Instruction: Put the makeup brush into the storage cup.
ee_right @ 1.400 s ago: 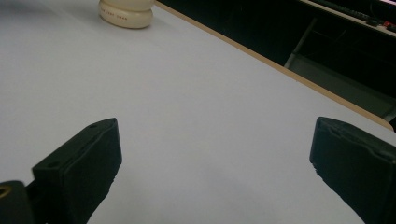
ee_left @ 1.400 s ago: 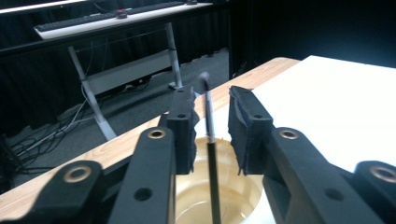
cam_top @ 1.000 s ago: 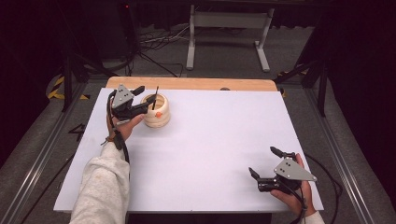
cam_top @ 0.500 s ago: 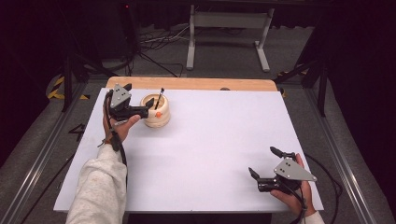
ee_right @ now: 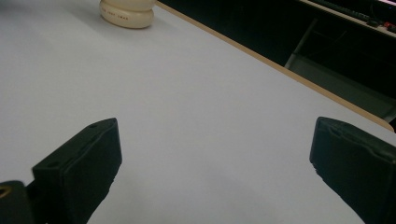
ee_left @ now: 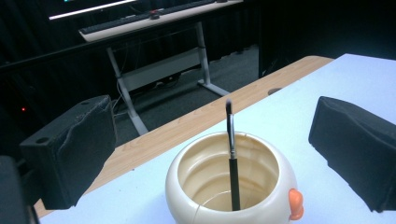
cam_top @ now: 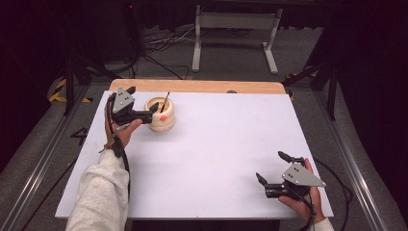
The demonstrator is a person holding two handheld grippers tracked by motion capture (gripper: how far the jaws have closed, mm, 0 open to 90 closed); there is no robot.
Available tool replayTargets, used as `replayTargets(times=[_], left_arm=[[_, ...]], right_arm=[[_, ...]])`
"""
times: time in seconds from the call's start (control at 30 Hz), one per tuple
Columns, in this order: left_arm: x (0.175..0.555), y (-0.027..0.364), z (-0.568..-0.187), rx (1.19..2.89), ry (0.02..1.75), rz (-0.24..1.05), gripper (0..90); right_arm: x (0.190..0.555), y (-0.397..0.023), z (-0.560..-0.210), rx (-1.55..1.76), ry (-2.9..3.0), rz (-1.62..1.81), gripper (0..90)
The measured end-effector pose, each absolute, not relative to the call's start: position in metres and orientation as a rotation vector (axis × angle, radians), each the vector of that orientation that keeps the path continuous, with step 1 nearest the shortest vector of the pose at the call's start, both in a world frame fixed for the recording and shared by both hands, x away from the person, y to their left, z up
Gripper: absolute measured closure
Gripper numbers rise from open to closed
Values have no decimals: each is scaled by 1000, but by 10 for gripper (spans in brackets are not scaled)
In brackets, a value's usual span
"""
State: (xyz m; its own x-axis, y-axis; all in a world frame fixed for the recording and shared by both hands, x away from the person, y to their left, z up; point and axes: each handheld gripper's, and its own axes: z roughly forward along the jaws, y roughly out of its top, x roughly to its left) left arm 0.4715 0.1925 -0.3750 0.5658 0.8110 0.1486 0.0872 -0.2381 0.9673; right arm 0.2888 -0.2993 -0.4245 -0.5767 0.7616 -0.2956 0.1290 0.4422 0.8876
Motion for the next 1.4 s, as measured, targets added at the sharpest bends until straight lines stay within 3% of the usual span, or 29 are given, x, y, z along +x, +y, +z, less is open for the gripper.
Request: replayTargets(times=[1.4], left_arm=[[415, 204, -371, 1715, 614, 872, 15]], right_arm=[[289, -297, -425, 741, 1995, 1136, 27]])
